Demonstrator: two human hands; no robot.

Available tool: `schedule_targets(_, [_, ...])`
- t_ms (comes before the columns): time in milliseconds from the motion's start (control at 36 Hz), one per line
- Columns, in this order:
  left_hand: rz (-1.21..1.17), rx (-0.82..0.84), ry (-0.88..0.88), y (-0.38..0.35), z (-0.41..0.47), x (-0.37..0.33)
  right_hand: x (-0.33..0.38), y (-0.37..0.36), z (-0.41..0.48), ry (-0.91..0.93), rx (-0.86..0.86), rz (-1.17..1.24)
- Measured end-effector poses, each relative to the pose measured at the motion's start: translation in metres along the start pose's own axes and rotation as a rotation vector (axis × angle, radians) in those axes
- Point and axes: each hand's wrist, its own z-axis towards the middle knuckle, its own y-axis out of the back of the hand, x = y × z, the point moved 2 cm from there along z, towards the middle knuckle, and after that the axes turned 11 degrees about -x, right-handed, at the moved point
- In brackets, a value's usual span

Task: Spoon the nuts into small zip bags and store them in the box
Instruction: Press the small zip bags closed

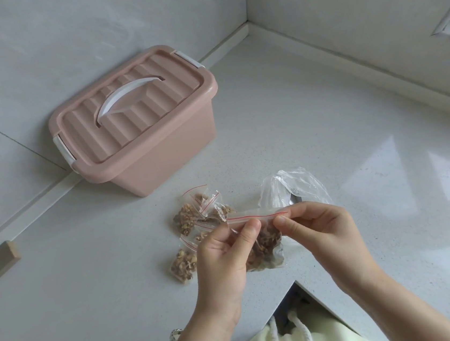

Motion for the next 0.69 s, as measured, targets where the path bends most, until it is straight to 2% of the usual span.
schedule_targets(222, [0.048, 0.025, -0.060, -0.001, -0.003, -0.001, 0.001, 0.002, 0.001, 0.063, 0.008, -0.038])
schedule_targets(417, [0.067, 0.027, -0.055, -0.003, -0.006, -0.004, -0.001, 0.002, 0.001, 0.203, 0.071, -0.232])
schedule_targets(694, [0.037, 0.065, -0.101, -0.004, -0.006, -0.018, -0.004, 0.003, 0.003, 0.371, 0.040, -0.371])
